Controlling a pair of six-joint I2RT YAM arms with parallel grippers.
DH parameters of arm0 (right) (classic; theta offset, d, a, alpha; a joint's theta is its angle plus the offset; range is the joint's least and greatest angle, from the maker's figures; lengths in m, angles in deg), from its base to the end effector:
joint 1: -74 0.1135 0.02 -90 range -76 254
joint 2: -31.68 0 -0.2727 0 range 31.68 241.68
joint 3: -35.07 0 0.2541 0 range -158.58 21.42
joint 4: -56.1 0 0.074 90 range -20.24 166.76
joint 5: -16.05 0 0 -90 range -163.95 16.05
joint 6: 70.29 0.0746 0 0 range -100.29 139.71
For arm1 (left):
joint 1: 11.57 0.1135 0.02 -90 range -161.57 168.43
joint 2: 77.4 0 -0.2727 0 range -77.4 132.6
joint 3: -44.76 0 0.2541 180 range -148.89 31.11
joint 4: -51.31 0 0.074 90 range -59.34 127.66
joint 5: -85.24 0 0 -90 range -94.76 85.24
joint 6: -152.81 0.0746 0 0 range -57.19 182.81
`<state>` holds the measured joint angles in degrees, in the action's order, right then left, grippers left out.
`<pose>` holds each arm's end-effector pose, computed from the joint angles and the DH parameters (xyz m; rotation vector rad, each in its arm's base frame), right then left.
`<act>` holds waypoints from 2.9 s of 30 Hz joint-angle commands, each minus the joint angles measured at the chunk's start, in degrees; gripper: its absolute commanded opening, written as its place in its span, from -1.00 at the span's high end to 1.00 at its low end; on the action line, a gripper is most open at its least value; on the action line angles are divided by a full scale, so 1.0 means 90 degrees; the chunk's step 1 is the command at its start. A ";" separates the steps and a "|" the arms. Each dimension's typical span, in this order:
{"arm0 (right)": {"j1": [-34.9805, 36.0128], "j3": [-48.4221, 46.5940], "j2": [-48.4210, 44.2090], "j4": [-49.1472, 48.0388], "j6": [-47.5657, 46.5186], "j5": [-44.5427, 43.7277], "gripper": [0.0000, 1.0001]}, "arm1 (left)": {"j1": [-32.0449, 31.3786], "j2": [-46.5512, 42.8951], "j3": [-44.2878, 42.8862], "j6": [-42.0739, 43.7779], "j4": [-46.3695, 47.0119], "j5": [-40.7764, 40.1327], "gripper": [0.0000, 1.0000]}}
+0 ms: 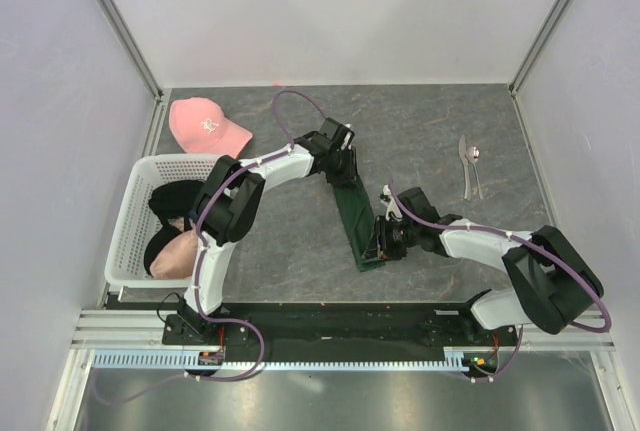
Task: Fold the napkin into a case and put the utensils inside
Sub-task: Smooth out the smaller rectangle-folded napkin at the center of the board, then pick up the knife from the corner of the board, then place the knife at the center of the board.
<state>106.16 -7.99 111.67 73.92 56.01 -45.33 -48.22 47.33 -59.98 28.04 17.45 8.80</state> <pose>0.1979 0.1666 0.1155 -0.1218 2.7202 1.0574 0.3912 -0.3128 0.1324 0.1469 2.6587 -0.7637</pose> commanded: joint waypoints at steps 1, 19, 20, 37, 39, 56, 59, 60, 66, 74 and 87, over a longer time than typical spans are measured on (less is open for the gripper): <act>0.0020 -0.0597 -0.0449 0.0551 -0.0028 -0.0220 0.32 | 0.0038 -0.0449 -0.0192 0.0357 -0.0157 -0.0130 0.25; -0.3544 -0.5704 0.2669 0.3531 -0.1931 -0.3911 -0.53 | -0.0829 -0.5165 0.3069 -0.0112 0.0438 0.0554 -0.07; -0.3738 -0.5978 0.2927 0.3667 -0.2059 -0.4019 -0.50 | -0.0928 -0.5264 0.3273 -0.0141 0.0477 0.0554 -0.06; -0.4384 -0.6664 0.4403 0.3532 -0.2978 -0.3854 -0.27 | -0.1378 -0.5372 0.3735 -0.0005 0.0780 0.0934 -0.01; -0.4394 -0.6586 0.4520 0.3473 -0.2997 -0.3835 -0.24 | -0.1368 -0.5324 0.3676 0.0015 0.0771 0.0983 -0.02; -0.4023 -0.4969 0.4054 0.2878 -0.1556 -0.2216 1.00 | -0.1514 -0.3772 0.2983 -0.0249 0.1395 0.0653 -0.18; -0.4062 -0.4255 0.3458 0.2624 -0.1066 -0.1680 1.00 | -0.1622 -0.2836 0.2350 -0.0181 0.1600 0.0390 -0.21; -0.4052 -0.4088 0.3244 0.2546 -0.0967 -0.1502 1.00 | -0.1709 -0.2263 0.2145 -0.0113 0.1659 0.0310 -0.20; -0.4072 -0.3257 0.2559 0.2048 -0.0557 -0.0780 1.00 | -0.1963 -0.0687 0.0106 0.0541 0.1475 -0.0627 -0.21; -0.4296 -0.2603 0.2226 0.1667 -0.0205 -0.0017 1.00 | -0.2003 0.0779 -0.1587 0.0874 0.0274 -0.1048 -0.29; -0.4443 -0.2591 0.2100 0.1791 -0.0477 0.0006 1.00 | -0.1973 0.0502 -0.1035 0.0786 0.0676 -0.1254 -0.21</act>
<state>66.25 -30.07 132.65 86.34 54.83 -42.93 -66.03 57.31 -74.74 33.62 20.12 -1.93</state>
